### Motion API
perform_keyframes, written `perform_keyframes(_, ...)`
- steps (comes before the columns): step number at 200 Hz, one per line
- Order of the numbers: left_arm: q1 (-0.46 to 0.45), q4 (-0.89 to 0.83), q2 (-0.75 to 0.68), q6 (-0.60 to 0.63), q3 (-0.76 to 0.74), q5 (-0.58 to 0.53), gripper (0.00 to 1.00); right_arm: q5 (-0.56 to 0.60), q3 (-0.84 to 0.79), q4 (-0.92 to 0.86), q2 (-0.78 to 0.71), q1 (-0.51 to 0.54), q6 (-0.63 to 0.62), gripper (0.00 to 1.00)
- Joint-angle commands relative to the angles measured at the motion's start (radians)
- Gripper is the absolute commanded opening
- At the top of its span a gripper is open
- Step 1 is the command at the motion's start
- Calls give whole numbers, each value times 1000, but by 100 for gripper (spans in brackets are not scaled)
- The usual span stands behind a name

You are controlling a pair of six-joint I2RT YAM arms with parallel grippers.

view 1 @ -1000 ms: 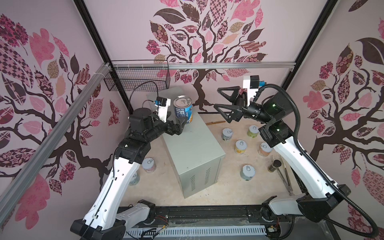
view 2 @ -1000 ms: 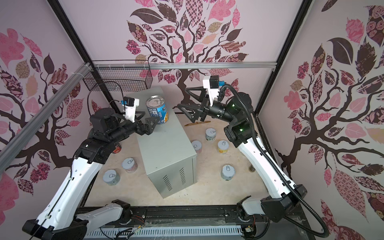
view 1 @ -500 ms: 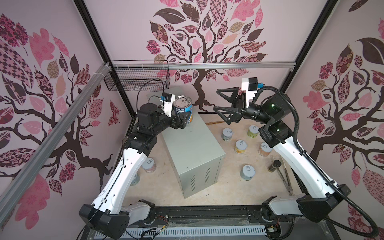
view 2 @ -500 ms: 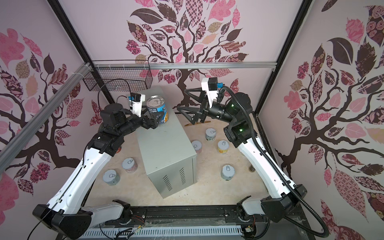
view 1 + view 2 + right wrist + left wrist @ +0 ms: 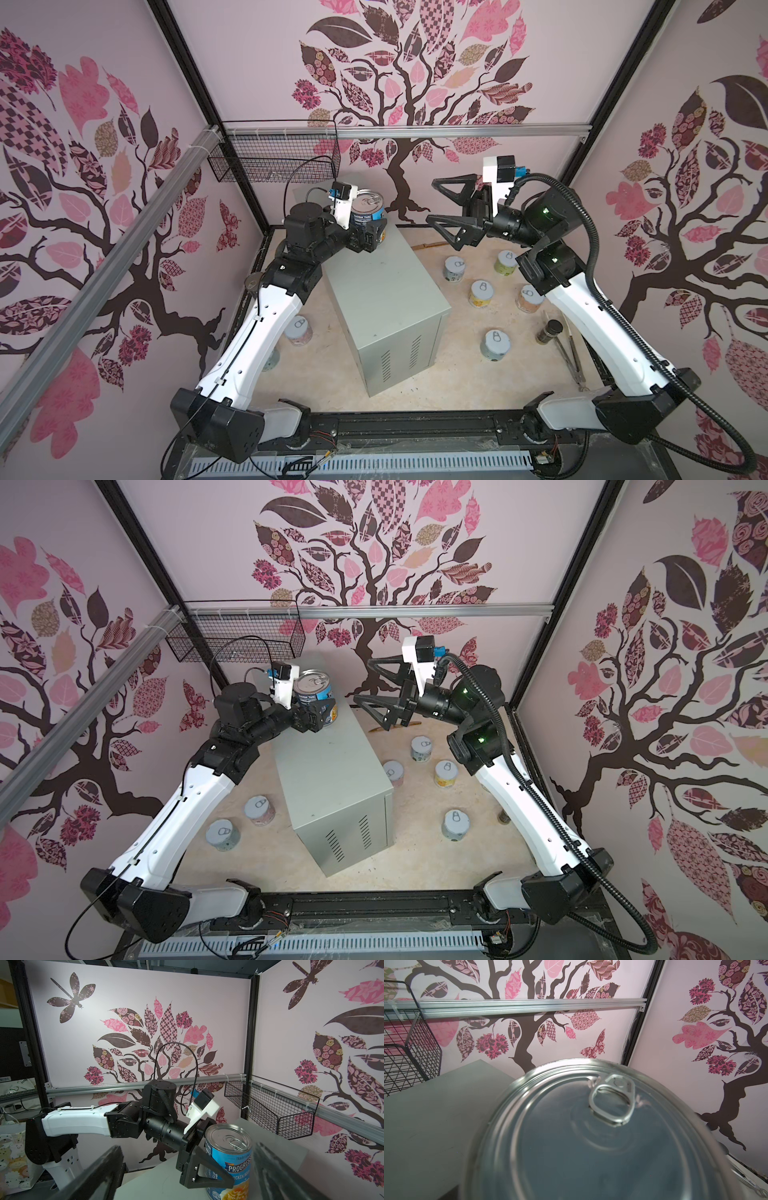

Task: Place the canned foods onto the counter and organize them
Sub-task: 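Close the left gripper around the blue Progresso can, then move the blue can with the left gripper along the cabinet top toward the wire basket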

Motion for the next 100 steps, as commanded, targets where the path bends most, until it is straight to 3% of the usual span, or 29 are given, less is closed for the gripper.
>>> perform_keyframes(1,16,75,4,-9,-33,3,98,-18,-15,26,3,2,-18,100)
perform_keyframes(60,17,126,13,-10,-41,-4,93,-23,-25,37,9,0,-17,100)
perform_keyframes(100,16,142,9,-13,-41,-21,73,-21,-28,37,3,0,-22,100)
